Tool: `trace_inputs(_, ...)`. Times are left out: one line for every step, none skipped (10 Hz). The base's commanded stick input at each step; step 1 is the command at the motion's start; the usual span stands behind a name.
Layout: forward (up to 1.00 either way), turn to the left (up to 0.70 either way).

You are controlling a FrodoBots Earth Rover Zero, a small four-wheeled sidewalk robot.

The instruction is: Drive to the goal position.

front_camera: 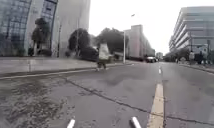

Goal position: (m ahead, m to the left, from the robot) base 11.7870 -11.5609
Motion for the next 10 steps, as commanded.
trace_inputs(0.70, -0.14)
trace_inputs(0.70, -0.11)
trace_inputs(0.70, -0.04)
trace_inputs(0.70, 0.00)
trace_inputs(0.70, 0.00)
trace_inputs(0.70, 0.00)
trace_inputs(0.70, 0.00)
trace_inputs(0.70, 0.00)
trace_inputs(0.70, 0.00)
trace_inputs(0.70, 0.00)
